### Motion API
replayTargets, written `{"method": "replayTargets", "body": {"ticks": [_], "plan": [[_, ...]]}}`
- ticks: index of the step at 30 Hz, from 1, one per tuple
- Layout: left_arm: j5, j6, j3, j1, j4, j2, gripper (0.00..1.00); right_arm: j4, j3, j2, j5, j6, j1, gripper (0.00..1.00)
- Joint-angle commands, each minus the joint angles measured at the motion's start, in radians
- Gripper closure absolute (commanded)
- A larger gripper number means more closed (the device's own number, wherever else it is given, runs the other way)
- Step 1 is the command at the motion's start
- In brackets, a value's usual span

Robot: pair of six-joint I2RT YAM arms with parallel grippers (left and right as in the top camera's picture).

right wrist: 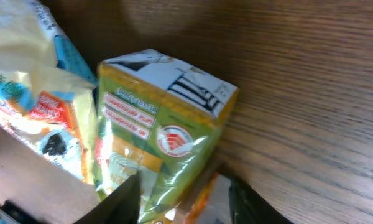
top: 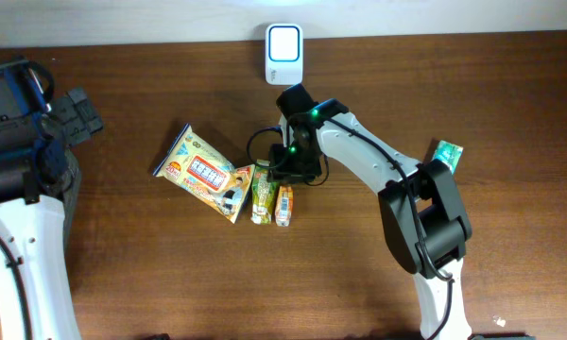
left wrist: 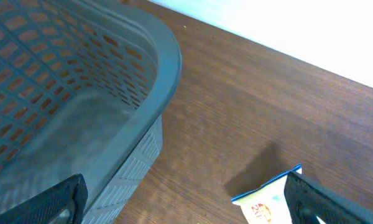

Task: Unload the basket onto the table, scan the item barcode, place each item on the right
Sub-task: 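Grasp the orange pack with the right gripper and lift it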

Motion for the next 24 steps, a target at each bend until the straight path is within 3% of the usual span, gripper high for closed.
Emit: {"method": "replayTargets", "body": {"ticks": [1,6,10,12,14,16,20,24], "plan": [[-0.007,0.005,0.012,0.003,0.002,-0.011,0.01,-0.022,0.008,0.008,0.121,-0.014,-0.014,0.46],[-0.007,0.005,0.012,0.003,0.002,-0.011,0.01,-0.296,0.158,-0.021,0.084,-0.005,-0.073,0.44],[-0.007,0.005,0.012,0.003,0.002,-0.011,0.01,-0.289,0.072,-0.019,0.068,0.000,0.042,0.30],[-0.007,0.005,0.012,0.003,0.002,-0.011,0.01,-0.270,0.054,-0.017,0.089,0.026,0.075,0.30],[-0.007,0.005,0.012,0.003,0.002,-0.011,0.01,-0.273,0.047,-0.014,0.148,0.059,0.088,0.38],[-0.007,0.005,0.012,0.003,0.002,-0.011,0.01,-0.272,0.046,-0.011,0.148,0.059,0.088,0.55],[-0.007,0.005,0.012,0.003,0.002,-0.011,0.01,-0.228,0.023,0.009,0.211,0.085,0.100,0.62],[-0.007,0.005,0.012,0.003,0.002,-0.011,0.01,-0.292,0.068,0.008,0.287,0.095,0.081,0.84]]}}
